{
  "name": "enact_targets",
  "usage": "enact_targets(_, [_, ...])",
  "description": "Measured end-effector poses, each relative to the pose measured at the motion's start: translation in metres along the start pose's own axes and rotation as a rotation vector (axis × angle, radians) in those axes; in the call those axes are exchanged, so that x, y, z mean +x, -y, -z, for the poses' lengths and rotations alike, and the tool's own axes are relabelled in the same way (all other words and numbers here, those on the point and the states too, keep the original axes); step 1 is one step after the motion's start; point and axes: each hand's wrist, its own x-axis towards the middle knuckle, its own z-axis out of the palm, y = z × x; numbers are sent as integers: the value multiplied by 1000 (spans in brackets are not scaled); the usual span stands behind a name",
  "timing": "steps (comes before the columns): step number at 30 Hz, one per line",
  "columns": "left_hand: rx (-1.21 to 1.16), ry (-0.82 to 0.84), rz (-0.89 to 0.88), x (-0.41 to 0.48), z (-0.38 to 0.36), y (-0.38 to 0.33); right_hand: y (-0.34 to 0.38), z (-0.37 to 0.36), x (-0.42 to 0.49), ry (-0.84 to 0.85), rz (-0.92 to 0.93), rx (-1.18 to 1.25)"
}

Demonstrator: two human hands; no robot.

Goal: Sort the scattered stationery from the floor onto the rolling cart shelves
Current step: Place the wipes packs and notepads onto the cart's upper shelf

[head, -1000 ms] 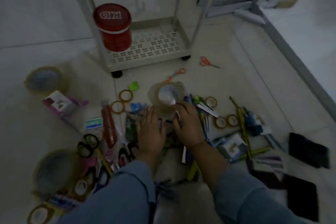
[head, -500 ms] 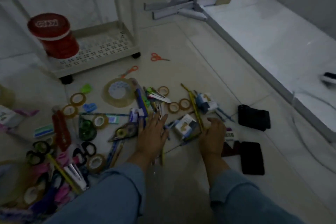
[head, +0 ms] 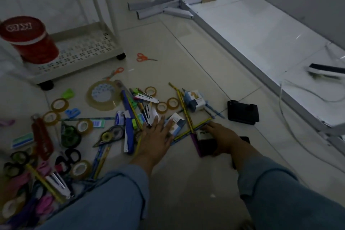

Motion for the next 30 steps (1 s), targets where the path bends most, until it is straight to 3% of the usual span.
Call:
enact_targets(8, [-4,-15,-3,-1,-3,0,1,-5,-2,-84,122,-126])
enact_targets(24, [-5,-23,27,0,2,-5,13,1,0,10,157,-243])
enact_targets(30, [-205,-195,27,1,5,-4,20,-8,-3,11,55,-188])
